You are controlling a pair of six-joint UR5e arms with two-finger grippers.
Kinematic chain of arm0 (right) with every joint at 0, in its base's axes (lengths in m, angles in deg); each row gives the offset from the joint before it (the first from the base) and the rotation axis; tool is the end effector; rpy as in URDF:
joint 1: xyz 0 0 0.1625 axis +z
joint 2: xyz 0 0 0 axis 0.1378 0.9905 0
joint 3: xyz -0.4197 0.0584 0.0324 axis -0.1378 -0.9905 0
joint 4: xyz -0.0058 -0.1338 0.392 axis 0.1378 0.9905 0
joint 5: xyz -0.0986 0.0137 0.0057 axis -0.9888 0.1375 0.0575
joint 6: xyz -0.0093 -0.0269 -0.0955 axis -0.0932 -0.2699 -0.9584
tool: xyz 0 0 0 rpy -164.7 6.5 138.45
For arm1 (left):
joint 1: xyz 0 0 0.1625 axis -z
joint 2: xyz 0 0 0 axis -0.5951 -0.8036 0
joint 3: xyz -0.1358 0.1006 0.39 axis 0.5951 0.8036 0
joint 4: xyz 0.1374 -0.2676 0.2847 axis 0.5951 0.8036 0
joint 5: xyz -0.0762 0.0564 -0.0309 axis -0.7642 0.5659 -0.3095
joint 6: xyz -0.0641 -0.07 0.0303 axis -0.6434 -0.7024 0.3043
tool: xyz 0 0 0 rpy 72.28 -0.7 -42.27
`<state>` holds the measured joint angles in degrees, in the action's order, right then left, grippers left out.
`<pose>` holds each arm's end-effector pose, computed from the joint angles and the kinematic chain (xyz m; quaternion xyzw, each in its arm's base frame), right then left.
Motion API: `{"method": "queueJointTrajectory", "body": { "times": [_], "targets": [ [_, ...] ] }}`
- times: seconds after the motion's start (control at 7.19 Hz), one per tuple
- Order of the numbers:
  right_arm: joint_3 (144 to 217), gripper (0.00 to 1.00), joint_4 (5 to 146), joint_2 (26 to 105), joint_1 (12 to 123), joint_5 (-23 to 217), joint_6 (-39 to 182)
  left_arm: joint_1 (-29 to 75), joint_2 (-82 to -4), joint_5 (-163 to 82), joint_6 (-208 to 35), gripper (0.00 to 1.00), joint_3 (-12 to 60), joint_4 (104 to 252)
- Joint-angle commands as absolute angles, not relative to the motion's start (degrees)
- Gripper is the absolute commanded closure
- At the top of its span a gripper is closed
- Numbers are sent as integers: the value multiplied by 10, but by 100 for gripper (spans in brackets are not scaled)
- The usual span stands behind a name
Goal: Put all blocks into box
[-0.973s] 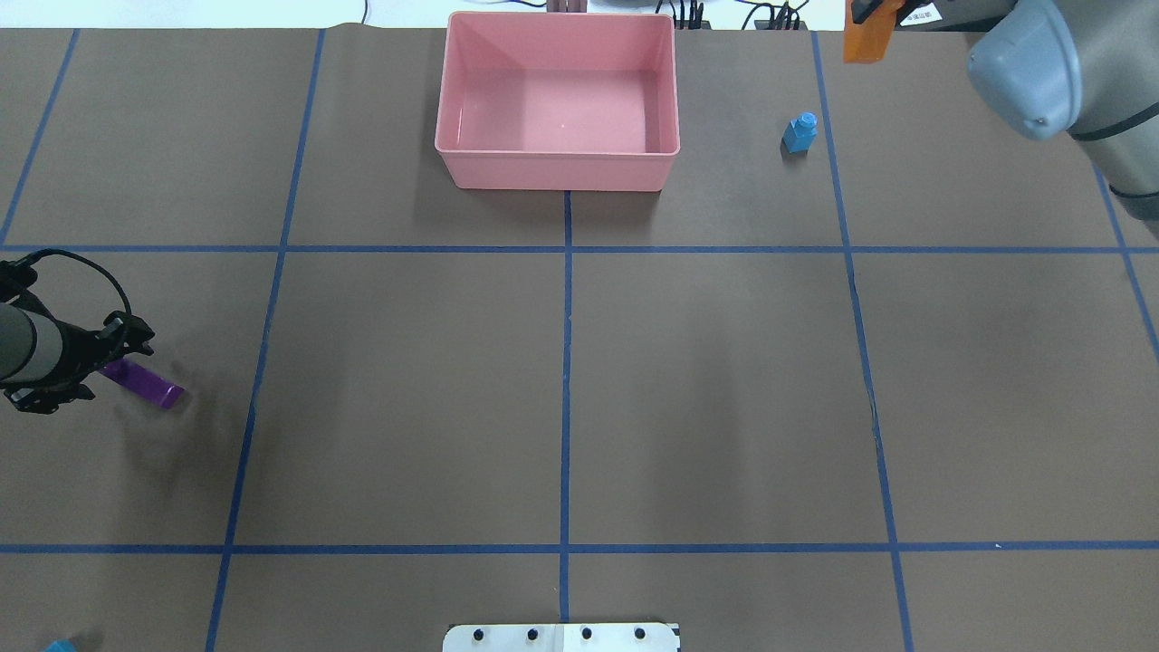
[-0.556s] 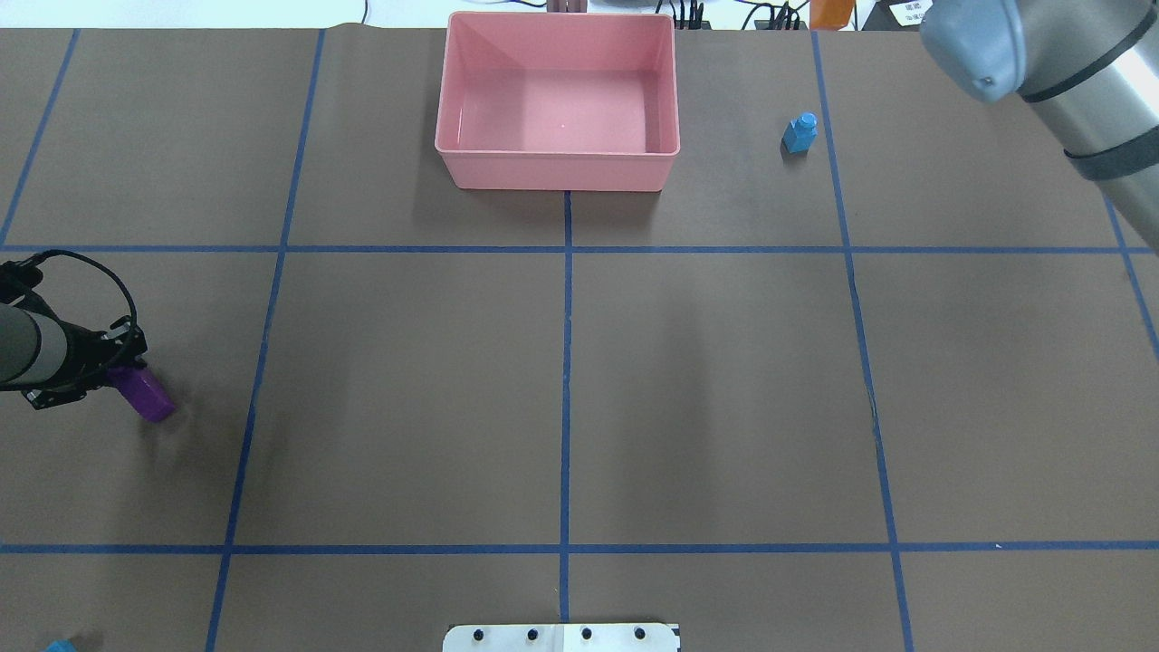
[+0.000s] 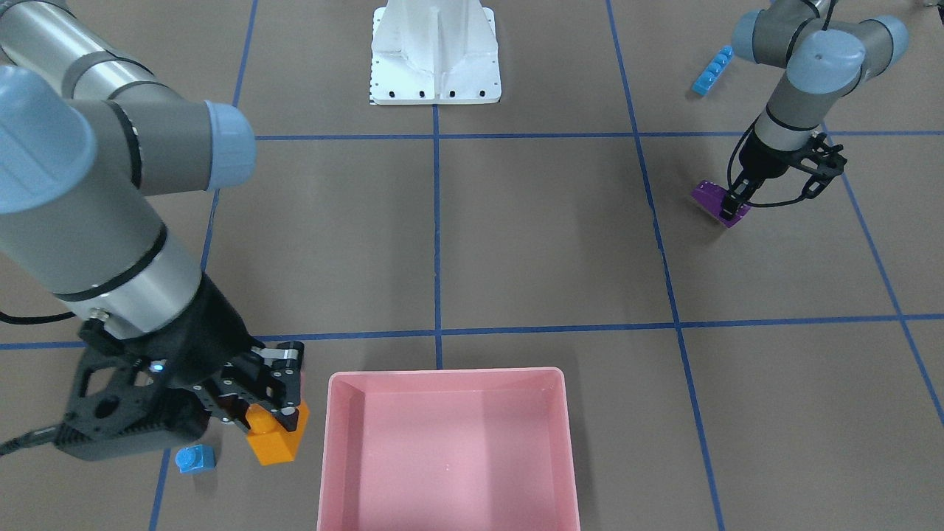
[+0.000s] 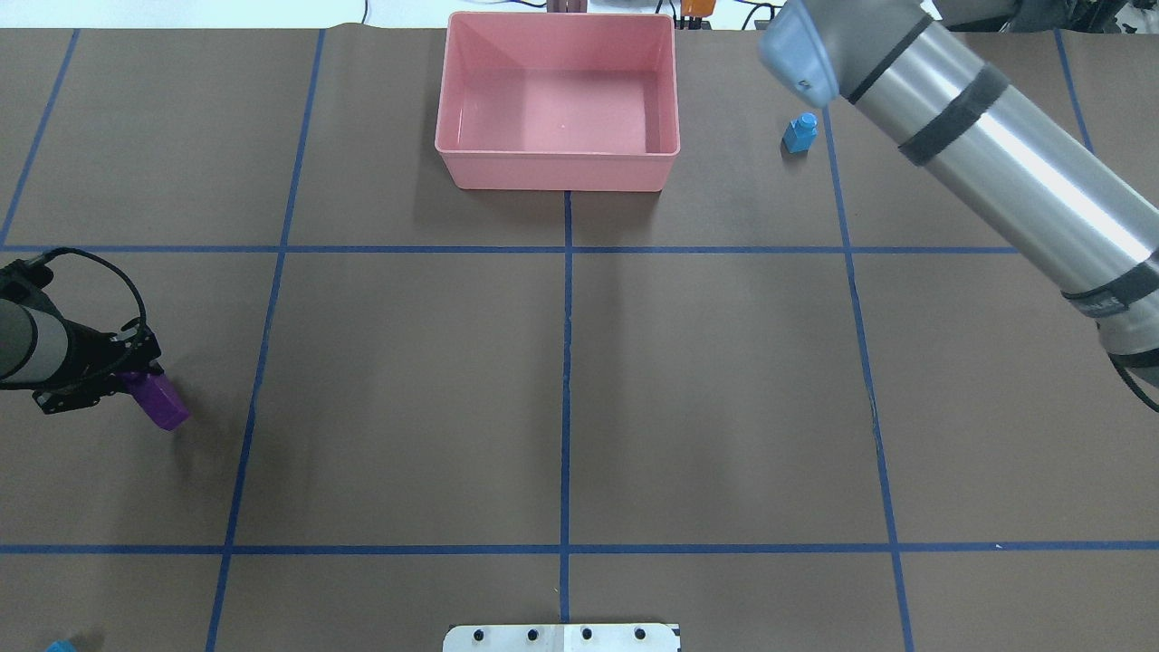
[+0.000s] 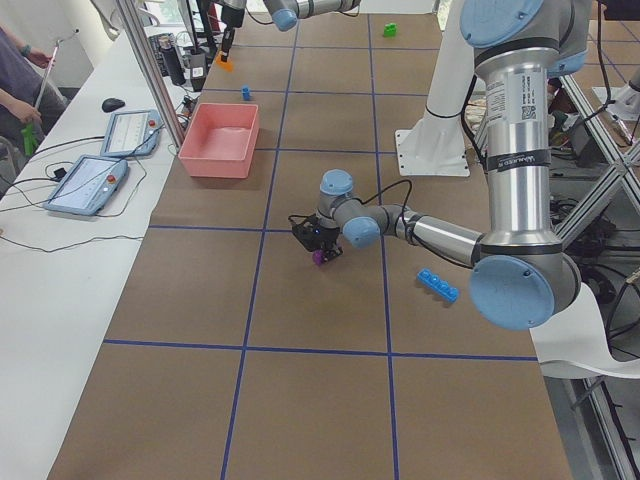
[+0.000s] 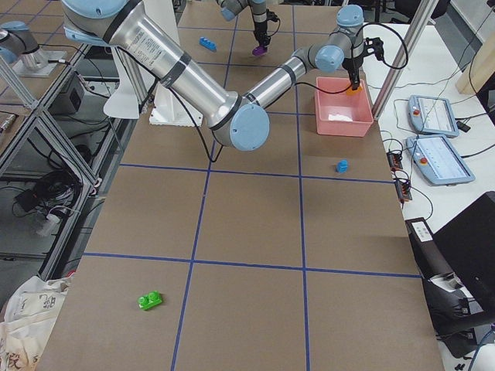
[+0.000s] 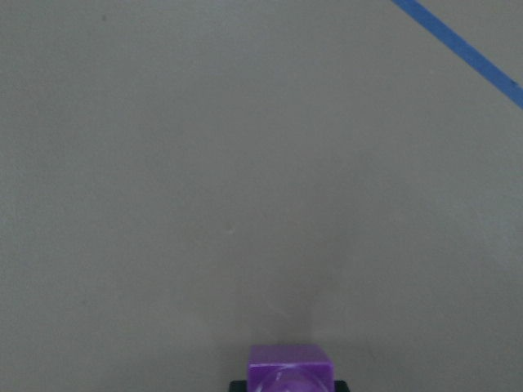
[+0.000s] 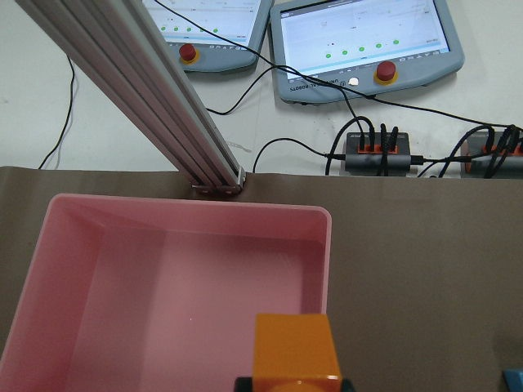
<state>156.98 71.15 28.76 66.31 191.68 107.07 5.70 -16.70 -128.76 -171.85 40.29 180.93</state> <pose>-0.3464 -0.7281 0.1338 0.1834 -0.4531 0.0461 0.8712 0.2833 -0.3908 0.5214 -0.0646 0.3682 -0.3545 0.8571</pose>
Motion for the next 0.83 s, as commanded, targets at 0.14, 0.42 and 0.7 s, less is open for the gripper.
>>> {"method": "queueJointTrajectory", "body": {
  "times": [0.14,0.42,0.7],
  "targets": [
    [1393,100,580,220,594,1810,1076,168,-182,-1418,-1651,100,424,1807],
    [1332,100,535,205,563,1767,1077,244,-234,-1498,-1647,100,422,1786],
    [1333,1,534,205,563,1767,1118,255,-377,-1501,-1648,100,382,1712]
  ]
}}
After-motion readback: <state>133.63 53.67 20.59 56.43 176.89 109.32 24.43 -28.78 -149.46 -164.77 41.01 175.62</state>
